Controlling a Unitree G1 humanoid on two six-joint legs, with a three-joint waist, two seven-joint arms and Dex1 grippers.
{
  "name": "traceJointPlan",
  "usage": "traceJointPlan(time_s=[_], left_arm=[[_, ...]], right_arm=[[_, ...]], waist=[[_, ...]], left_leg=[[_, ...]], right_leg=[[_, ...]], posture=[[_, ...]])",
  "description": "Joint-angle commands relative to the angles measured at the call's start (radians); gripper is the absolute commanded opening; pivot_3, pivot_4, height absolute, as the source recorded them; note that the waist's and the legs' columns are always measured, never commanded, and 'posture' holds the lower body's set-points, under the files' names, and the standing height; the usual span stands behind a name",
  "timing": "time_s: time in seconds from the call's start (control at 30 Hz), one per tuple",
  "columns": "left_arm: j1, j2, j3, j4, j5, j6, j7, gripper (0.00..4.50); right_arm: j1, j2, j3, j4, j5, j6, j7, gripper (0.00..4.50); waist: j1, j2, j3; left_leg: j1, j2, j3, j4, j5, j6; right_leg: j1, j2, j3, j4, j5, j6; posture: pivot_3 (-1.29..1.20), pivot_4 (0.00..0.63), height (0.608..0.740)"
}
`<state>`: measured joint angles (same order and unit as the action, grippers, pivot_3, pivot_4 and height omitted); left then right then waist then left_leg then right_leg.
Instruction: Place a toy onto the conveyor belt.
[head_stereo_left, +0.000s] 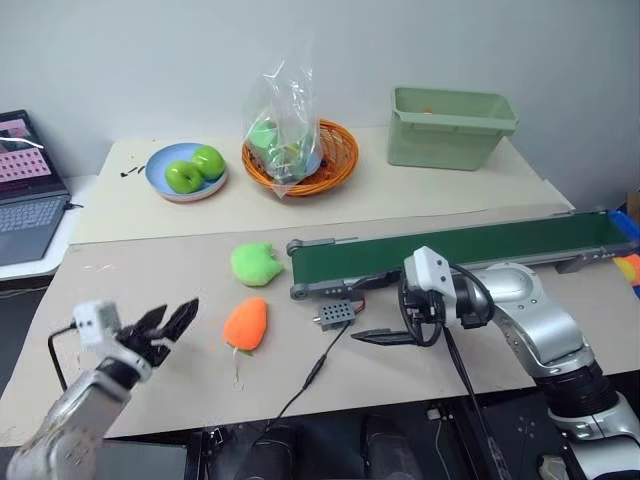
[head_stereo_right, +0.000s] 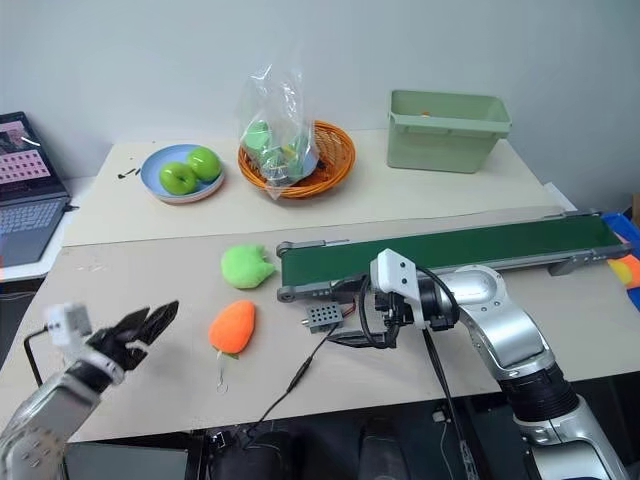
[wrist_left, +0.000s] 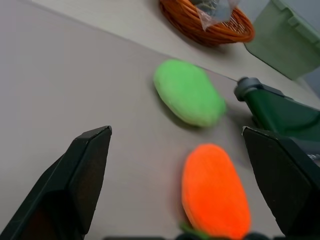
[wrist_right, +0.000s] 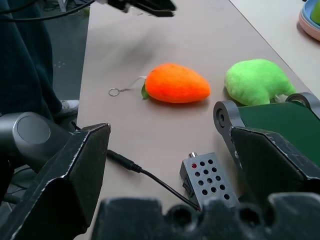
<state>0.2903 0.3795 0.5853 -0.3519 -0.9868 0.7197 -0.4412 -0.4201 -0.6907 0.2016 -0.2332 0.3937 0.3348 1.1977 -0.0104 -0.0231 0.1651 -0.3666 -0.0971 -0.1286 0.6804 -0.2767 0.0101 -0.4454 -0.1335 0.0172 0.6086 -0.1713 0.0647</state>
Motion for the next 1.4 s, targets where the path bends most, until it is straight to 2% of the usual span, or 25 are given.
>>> traceJointPlan(time_s=[0.03,0.13,0.2,0.33,0.43,0.83,1.03,1.4], left_arm=[[0.044,-0.021,0.016,0.035,-0.07,0.025,-0.029,4.48],[0.059,-0.033,-0.032,0.049,-0.075,0.041,-0.052,4.48],[0.049,-0.043,-0.122,0.069,-0.005,0.025,-0.067,4.48],[-0.022,-0.09,-0.227,0.123,0.051,-0.001,-0.067,4.48],[-0.078,-0.108,-0.261,0.163,0.086,-0.015,-0.057,4.48],[-0.132,-0.123,-0.25,0.197,0.098,-0.034,-0.046,4.48],[-0.149,-0.14,-0.261,0.219,0.116,-0.044,-0.038,4.48],[-0.179,-0.154,-0.265,0.245,0.133,-0.042,-0.033,4.48]], right_arm=[[-0.003,-0.005,-0.033,-0.02,0.006,-0.021,-0.001,4.5],[-0.001,-0.007,-0.037,-0.027,0.011,-0.017,0.0,4.5],[0.001,-0.005,-0.04,-0.032,0.014,-0.011,-0.004,4.5],[0.008,-0.006,-0.049,-0.037,0.015,-0.008,-0.011,4.5],[0.007,-0.004,-0.058,-0.041,0.021,-0.004,-0.019,4.5],[0.018,0.0,-0.09,-0.049,0.041,-0.006,-0.039,4.5],[0.028,0.05,-0.149,-0.004,0.092,-0.035,-0.055,4.5],[0.062,0.104,-0.173,0.033,0.094,-0.067,-0.058,4.5]], waist=[[0.005,0.0,0.0],[0.008,0.0,0.001],[0.009,0.0,0.001],[0.011,0.0,0.001],[0.015,0.0,0.001],[0.014,0.0,0.001],[0.014,0.0,0.001],[0.023,0.0,0.001]], left_leg=[[0.003,0.002,0.0,0.0,0.0,0.0],[0.012,0.005,0.002,-0.001,-0.001,0.0],[0.015,0.007,0.002,-0.001,-0.001,0.0],[0.014,0.006,0.003,-0.001,-0.002,0.001],[0.014,0.007,0.002,-0.001,-0.002,0.0],[0.014,0.009,0.003,-0.001,-0.003,-0.002],[0.014,0.009,0.003,-0.002,-0.003,-0.002],[0.015,0.009,0.003,-0.002,-0.003,-0.002]], right_leg=[[0.004,0.001,-0.001,-0.001,-0.001,0.002],[0.014,0.004,-0.001,-0.004,-0.005,0.006],[0.02,0.004,-0.003,-0.007,-0.005,0.006],[0.02,0.005,-0.003,-0.01,-0.004,0.005],[0.018,0.006,-0.003,-0.012,0.002,-0.003],[0.018,0.008,-0.003,-0.013,0.001,-0.003],[0.018,0.008,-0.003,-0.013,0.001,-0.002],[0.018,0.008,-0.002,-0.013,0.001,-0.002]], posture=[[0.0,0.15,0.74],[0.0,0.15,0.74],[0.0,0.15,0.74],[0.0,0.15,0.74],[0.0,0.15,0.74],[0.0,0.15,0.74],[0.0,0.15,0.74],[0.0,0.15,0.74]])
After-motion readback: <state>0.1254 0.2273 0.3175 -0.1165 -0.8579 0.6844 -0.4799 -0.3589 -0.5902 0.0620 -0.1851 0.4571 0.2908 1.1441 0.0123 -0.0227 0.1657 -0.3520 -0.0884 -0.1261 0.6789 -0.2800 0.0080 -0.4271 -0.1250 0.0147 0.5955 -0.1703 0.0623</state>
